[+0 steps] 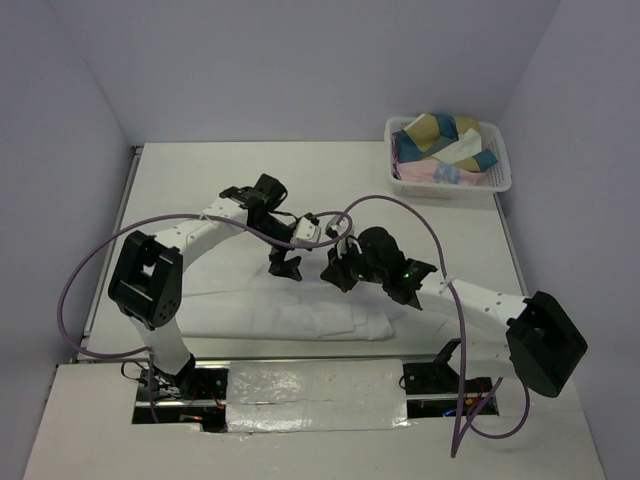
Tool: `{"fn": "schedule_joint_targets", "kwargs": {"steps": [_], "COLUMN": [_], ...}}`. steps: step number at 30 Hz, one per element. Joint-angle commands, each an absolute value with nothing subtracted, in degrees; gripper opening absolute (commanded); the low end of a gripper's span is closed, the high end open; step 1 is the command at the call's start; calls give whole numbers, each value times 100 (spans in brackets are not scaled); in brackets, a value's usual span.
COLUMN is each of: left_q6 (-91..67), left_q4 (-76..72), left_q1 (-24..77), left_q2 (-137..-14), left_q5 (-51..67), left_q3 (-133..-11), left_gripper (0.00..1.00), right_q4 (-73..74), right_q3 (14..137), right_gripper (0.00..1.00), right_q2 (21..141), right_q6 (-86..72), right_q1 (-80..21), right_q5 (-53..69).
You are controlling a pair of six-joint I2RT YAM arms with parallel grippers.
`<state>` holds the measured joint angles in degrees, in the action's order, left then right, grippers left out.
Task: Fold and stack the long sleeve shirts
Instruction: Fold the shirt
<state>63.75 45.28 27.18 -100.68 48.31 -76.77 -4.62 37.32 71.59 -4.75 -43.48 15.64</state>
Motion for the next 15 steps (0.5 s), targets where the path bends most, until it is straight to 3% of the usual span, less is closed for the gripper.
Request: {"fn": "schedule_joint_targets", "kwargs": {"steps": [1, 5, 10, 12, 15], "left_q6": [5661, 4879, 5230, 5360, 5764], "left_q4": [3701, 2885, 3112, 3155, 3505], "left_q1": [2935, 3015, 3164, 3225, 3261], "left_q2": [-9852, -9914, -10081, -10142, -10186], "left_q5": [4975, 4869, 5010, 4975, 5089], "left_q3": [-7673, -7664, -7647, -7541, -7471], "left_gripper": [97, 96, 94, 88, 66], "right_q4": [-967, -1011, -1169, -1187, -1248], "right_q3": [3621, 3481, 3279, 3261, 3191], "right_gripper": [0, 0, 0, 0, 0], "right_q2": [6812, 6741, 6618, 6557, 6443], "right_q6": [-290, -211, -264, -281, -299], "right_q1": [-4359, -4359, -4359, -4359, -4351], "right_q5": [1661, 1924, 1960, 1899, 1855]}}
